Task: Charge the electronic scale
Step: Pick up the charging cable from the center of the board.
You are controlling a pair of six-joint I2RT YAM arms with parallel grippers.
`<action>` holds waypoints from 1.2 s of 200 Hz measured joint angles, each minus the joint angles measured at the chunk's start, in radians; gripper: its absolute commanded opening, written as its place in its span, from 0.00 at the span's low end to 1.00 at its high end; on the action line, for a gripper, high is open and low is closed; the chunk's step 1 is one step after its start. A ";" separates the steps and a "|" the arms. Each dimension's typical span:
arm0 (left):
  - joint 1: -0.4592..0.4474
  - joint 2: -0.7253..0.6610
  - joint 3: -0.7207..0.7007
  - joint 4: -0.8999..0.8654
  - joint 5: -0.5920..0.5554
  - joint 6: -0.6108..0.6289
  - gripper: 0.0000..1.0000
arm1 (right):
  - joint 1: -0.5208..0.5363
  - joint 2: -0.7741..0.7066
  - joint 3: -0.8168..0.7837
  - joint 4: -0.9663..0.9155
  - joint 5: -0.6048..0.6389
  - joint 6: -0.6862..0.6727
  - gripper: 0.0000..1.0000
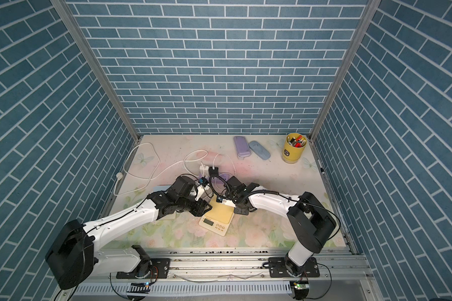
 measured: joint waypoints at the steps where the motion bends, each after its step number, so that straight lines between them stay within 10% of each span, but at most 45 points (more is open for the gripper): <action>1: 0.001 -0.001 0.000 0.002 0.001 -0.003 0.56 | 0.000 -0.002 0.000 0.000 0.000 0.000 0.00; 128: 0.089 0.124 0.003 0.375 0.321 -0.439 0.34 | 0.000 -0.220 -0.042 0.038 -0.126 0.053 0.00; 240: 0.089 0.189 0.034 0.410 0.413 -0.508 0.14 | 0.000 -0.221 -0.055 0.082 -0.147 0.061 0.00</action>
